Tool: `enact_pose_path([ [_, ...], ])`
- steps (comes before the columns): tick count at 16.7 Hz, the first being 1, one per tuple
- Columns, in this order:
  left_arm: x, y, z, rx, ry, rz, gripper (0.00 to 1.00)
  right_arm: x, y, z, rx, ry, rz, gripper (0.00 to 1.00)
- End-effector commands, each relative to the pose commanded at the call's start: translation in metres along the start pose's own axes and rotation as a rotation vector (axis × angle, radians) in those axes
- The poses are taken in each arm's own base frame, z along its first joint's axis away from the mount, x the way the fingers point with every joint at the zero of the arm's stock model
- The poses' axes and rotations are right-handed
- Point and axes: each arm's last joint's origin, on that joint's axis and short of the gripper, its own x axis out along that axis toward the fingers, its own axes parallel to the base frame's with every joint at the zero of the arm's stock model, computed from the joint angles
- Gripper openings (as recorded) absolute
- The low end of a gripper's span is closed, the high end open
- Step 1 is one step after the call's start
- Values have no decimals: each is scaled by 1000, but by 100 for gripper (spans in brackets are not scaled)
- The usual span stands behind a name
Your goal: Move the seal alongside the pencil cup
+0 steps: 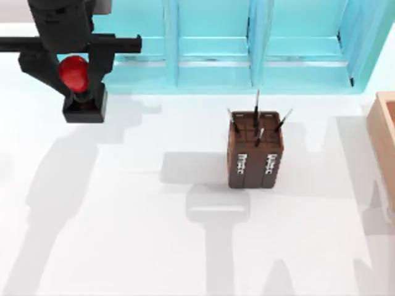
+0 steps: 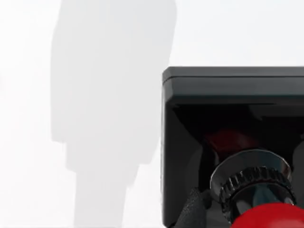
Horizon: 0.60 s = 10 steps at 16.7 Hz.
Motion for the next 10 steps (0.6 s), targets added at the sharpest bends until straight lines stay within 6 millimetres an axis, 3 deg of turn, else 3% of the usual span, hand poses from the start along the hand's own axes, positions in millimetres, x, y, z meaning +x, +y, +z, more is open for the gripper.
enact_pose_path([
  [7,-11,-104,5,-3,-101,-16,0,0,0,0,0,0,0,100],
  [10,-7,-135,-2,-7,-114,-19,0,0,0,0,0,0,0,100],
])
